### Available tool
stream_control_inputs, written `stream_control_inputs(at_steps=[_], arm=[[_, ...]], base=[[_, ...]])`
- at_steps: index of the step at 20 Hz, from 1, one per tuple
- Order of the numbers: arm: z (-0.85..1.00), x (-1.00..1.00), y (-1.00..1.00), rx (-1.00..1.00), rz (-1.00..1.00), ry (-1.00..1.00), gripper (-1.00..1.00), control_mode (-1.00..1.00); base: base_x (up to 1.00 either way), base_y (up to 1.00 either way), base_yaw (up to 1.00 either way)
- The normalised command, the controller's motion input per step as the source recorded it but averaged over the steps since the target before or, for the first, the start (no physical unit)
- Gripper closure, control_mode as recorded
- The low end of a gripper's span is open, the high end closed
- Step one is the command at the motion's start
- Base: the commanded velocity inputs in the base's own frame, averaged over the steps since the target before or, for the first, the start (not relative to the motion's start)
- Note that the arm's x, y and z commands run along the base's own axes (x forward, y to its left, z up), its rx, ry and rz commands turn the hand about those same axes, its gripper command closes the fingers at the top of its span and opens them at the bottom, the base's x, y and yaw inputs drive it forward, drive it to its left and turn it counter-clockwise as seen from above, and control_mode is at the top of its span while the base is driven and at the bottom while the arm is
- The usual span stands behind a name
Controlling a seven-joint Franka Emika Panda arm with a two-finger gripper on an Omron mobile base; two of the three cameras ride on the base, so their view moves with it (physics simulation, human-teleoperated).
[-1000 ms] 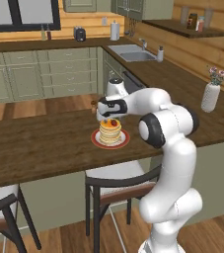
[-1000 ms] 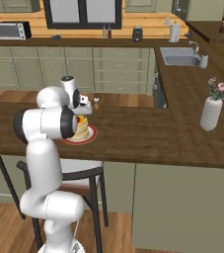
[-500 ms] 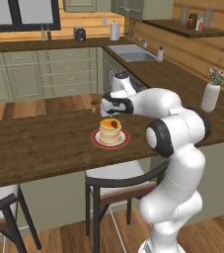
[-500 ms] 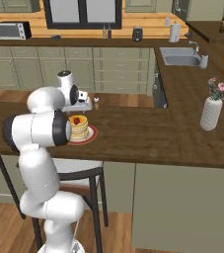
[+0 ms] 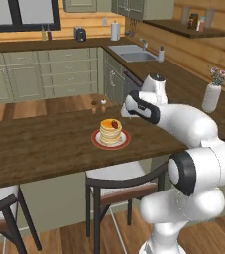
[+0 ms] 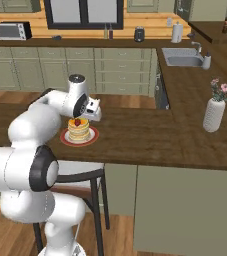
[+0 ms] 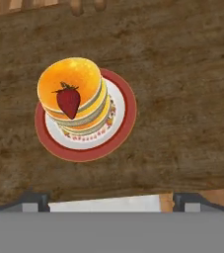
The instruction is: Take the strawberry from the fridge and place it on top of the pancake, located on the dining counter.
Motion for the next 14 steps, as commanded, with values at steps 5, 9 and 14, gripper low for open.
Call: stream_control_inputs(at_steps=[5, 9, 14], arm=[[0.73, -1.0, -0.05, 0.07, -0.02, 0.0, -1.0, -1.0], [0.56, -1.0, -0.03, 0.05, -0.05, 0.06, -1.0, -1.0], [0.15, -1.0, 0.0, 0.03, -0.06, 0.01, -1.0, -1.0]], base=[[0.0, 0.0, 0.0], [0.0, 0.0, 0.0], [0.0, 0.0, 0.0]])
